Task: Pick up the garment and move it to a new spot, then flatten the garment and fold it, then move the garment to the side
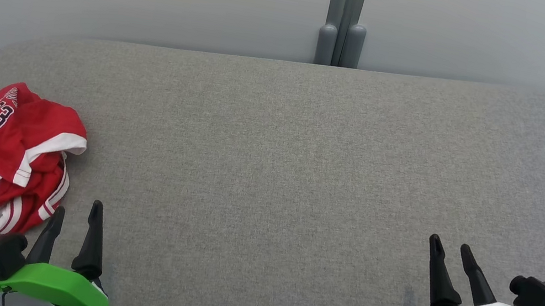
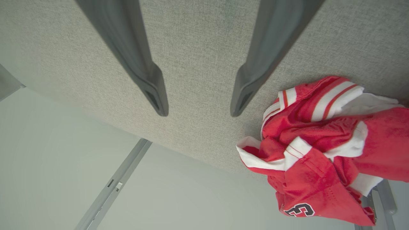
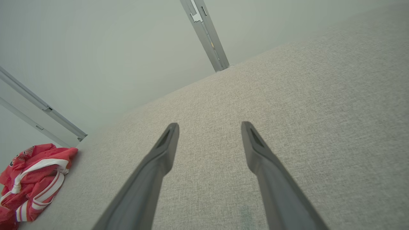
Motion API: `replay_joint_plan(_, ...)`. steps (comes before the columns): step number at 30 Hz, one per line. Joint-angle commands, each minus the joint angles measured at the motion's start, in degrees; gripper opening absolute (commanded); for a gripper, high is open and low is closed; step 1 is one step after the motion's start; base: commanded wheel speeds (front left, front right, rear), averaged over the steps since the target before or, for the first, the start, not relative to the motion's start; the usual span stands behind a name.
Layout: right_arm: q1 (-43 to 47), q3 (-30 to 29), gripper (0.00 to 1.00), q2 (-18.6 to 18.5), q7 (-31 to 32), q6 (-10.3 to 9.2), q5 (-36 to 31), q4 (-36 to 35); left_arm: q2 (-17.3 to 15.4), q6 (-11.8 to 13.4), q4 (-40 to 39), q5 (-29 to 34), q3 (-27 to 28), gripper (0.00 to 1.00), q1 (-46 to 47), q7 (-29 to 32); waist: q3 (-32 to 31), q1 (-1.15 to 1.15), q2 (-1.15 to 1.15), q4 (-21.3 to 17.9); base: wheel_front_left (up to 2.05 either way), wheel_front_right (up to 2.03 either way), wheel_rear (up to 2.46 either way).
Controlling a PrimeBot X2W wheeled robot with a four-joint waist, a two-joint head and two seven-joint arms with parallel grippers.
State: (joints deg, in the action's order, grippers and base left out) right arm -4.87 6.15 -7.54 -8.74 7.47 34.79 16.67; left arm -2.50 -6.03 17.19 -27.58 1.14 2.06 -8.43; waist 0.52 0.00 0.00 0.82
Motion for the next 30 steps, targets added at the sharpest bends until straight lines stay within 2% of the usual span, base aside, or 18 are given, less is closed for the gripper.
replay_joint_plan(1,0.3,0.3,1.0,-0.5,-0.7,0.03,-1.9,-0.2,-0.5,0.2,-0.3,2.2,-0.3,1.0,-0.1,-0.6,0.0,0.0,0.0,0.0,0.0,0.0,0.0)
replay_joint_plan(13,0.6,-2.2,1.0,-0.2,-2.3,0.02,-9.6,0.4,-0.6,2.1,0.3,8.5,0.1,1.0,-0.1,-2.4,0.1,0.0,0.0,0.1,0.0,0.0,0.0)
replay_joint_plan(30,1.2,-4.3,1.0,0.3,-4.2,0.03,-18.7,-0.4,-0.7,3.2,0.5,16.8,-0.2,1.0,-1.0,-4.4,0.2,0.0,0.0,0.2,0.0,0.0,0.0)
